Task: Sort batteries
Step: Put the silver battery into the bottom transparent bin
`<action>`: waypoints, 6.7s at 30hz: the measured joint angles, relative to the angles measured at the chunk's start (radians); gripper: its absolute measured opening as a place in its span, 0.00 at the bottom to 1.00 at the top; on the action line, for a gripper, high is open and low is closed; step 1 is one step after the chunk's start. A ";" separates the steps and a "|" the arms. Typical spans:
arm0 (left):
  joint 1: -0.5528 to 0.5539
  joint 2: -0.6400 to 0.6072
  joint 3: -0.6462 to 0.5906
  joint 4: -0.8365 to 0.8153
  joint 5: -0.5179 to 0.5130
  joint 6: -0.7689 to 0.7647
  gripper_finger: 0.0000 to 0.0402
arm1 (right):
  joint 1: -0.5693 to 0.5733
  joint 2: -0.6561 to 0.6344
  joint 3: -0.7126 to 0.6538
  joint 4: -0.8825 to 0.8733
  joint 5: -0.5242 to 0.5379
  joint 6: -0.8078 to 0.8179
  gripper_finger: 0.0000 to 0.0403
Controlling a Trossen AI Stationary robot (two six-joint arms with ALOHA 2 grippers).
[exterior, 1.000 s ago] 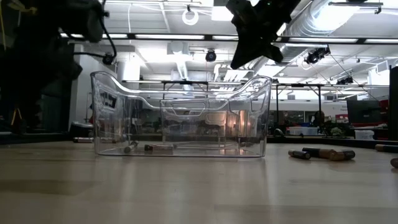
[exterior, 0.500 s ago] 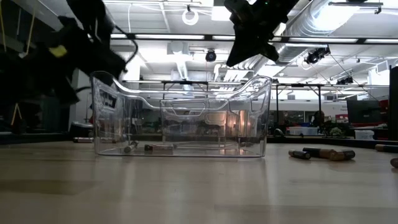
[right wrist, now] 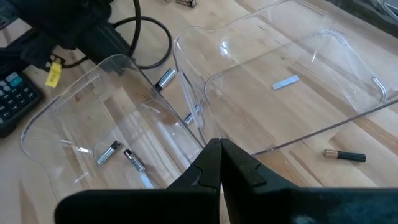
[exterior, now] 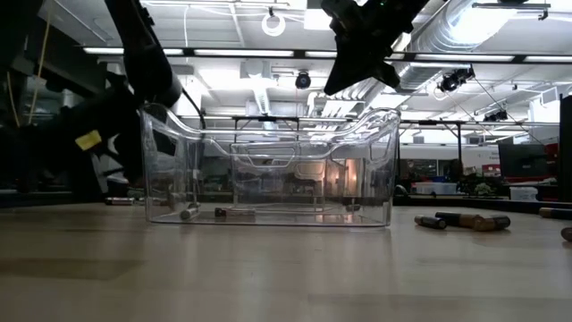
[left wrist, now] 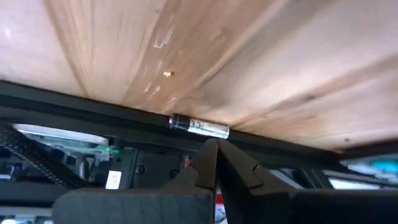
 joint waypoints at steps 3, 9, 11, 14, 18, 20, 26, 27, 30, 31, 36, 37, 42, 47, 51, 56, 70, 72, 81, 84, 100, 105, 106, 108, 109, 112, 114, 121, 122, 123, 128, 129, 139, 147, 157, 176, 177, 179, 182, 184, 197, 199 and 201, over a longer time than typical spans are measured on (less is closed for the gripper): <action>0.000 0.012 -0.019 0.026 0.006 -0.010 0.00 | 0.000 0.000 0.000 -0.001 0.000 0.001 0.00; 0.019 0.008 -0.143 0.105 0.087 -0.005 0.00 | 0.000 0.000 0.000 0.002 0.001 -0.001 0.00; 0.026 0.006 -0.177 0.135 0.143 -0.036 0.00 | 0.000 0.000 0.000 0.002 0.001 -0.001 0.00; 0.025 0.005 -0.185 0.143 0.180 -0.055 0.00 | 0.000 0.000 0.000 0.002 0.001 -0.001 0.00; 0.025 -0.006 -0.181 0.154 0.203 -0.088 0.00 | 0.000 0.000 0.000 0.002 0.002 -0.002 0.00; 0.024 -0.013 -0.190 0.168 0.189 -0.107 0.00 | 0.000 0.000 0.000 0.002 0.004 -0.002 0.00; 0.024 -0.014 -0.189 0.171 0.088 -0.169 0.00 | 0.000 0.000 0.000 0.009 0.004 -0.002 0.00; 0.024 -0.013 -0.187 0.170 0.071 -0.175 0.00 | 0.000 0.000 0.000 0.013 0.004 -0.002 0.00; 0.024 -0.012 -0.175 0.170 -0.013 -0.184 0.00 | 0.000 0.000 0.000 0.025 0.005 -0.002 0.00; 0.024 -0.012 -0.168 0.171 -0.050 -0.192 0.00 | 0.000 0.000 0.000 0.028 0.005 -0.002 0.00; 0.026 -0.002 -0.100 0.169 -0.223 -0.244 0.00 | 0.000 0.000 0.000 0.031 0.005 0.001 0.00; 0.027 0.001 -0.076 0.163 -0.240 -0.241 0.00 | 0.000 0.000 0.000 0.031 0.005 0.001 0.00; 0.017 -0.007 0.060 0.141 -0.337 -0.244 0.00 | 0.000 0.000 0.000 0.032 0.006 -0.001 0.00; -0.013 -0.119 0.101 0.159 -0.380 -0.224 0.00 | 0.000 0.000 0.000 0.032 0.006 0.001 0.00; 0.027 -0.214 0.033 0.145 -0.287 -0.247 0.00 | 0.001 0.000 0.000 0.032 0.006 0.001 0.00; 0.102 -0.241 -0.115 0.152 -0.070 -0.280 0.00 | 0.000 0.000 0.000 0.032 0.010 -0.001 0.00; 0.240 -0.096 -0.152 0.190 -0.134 -0.235 0.00 | -0.019 0.000 0.000 0.048 0.057 -0.001 0.00; 0.263 -0.078 -0.137 0.183 -0.162 -0.225 0.00 | -0.019 0.000 0.000 0.049 0.057 -0.001 0.00; 0.392 0.004 -0.111 0.156 -0.235 -0.153 0.00 | -0.019 0.000 0.000 0.048 0.057 0.001 0.00; 0.427 0.023 -0.072 0.139 -0.296 -0.112 0.00 | -0.019 0.000 0.000 0.048 0.057 0.000 0.00; 0.383 -0.126 0.262 0.248 -0.504 0.023 0.00 | -0.005 0.000 0.000 0.045 0.054 0.028 0.00; 0.402 -0.280 0.223 0.245 -0.517 -0.010 0.00 | -0.003 0.000 0.000 0.044 0.053 0.053 0.00; 0.413 -0.307 0.209 0.239 -0.512 -0.010 0.00 | -0.003 0.000 0.000 0.044 0.053 0.057 0.00; 0.439 -0.348 0.182 0.232 -0.494 -0.020 0.00 | -0.003 0.000 0.000 0.044 0.053 0.061 0.00; 0.455 -0.367 0.167 0.232 -0.481 -0.037 0.00 | -0.003 0.000 0.000 0.044 0.053 0.062 0.00; 0.504 -0.403 0.117 0.240 -0.455 -0.103 0.00 | -0.003 0.000 0.000 0.044 0.053 0.062 0.00; 0.535 -0.418 0.079 0.246 -0.443 -0.133 0.02 | -0.003 0.000 0.000 0.043 0.053 0.062 0.00; 0.630 -0.426 -0.020 0.298 -0.411 -0.236 0.14 | -0.003 0.000 0.000 0.043 0.053 0.070 0.00; 0.641 -0.425 -0.029 0.307 -0.401 -0.244 0.16 | -0.003 0.000 0.000 0.042 0.053 0.070 0.00; 0.655 -0.425 -0.036 0.315 -0.393 -0.246 0.19 | -0.003 0.000 0.000 0.042 0.053 0.070 0.00; 0.709 -0.426 -0.042 0.331 -0.392 -0.263 0.30 | -0.003 0.000 0.000 0.043 0.053 0.064 0.00; 0.721 -0.426 -0.043 0.336 -0.393 -0.267 0.32 | -0.004 0.000 0.000 0.042 0.054 0.059 0.00; 0.840 -0.426 -0.043 0.419 -0.338 -0.307 0.43 | -0.006 0.000 0.000 0.039 0.054 0.051 0.00; 0.892 -0.427 -0.107 0.440 -0.279 -0.335 0.44 | -0.006 0.000 0.000 0.039 0.054 0.051 0.00; 0.895 -0.430 -0.154 0.510 -0.239 -0.299 0.37 | -0.006 0.000 0.000 0.039 0.054 0.051 0.00; 0.753 -0.804 -0.132 0.460 -0.148 -0.255 0.02 | -0.003 -0.052 0.000 0.036 0.145 0.069 0.00; 0.726 -0.838 -0.132 0.466 -0.138 -0.274 0.02 | -0.003 -0.065 0.000 0.037 0.165 0.069 0.00; 0.656 -0.902 -0.132 0.485 -0.117 -0.310 0.02 | -0.003 -0.091 0.000 0.037 0.197 0.069 0.00; 0.530 -0.971 -0.131 0.561 -0.107 -0.371 0.02 | -0.003 -0.130 0.000 0.040 0.233 0.058 0.00; 0.439 -0.991 -0.131 0.654 -0.104 -0.428 0.02 | -0.003 -0.149 0.000 0.040 0.240 0.050 0.00; -0.121 -0.654 0.083 1.141 -0.086 -0.415 0.01 | -0.003 -0.195 0.000 0.040 0.238 0.098 0.00; -0.160 -0.566 0.152 1.135 -0.050 -0.326 0.02 | -0.003 -0.195 0.000 0.040 0.238 0.102 0.00; -0.187 -0.492 0.206 1.120 -0.039 -0.262 0.05 | -0.003 -0.195 0.000 0.040 0.234 0.115 0.00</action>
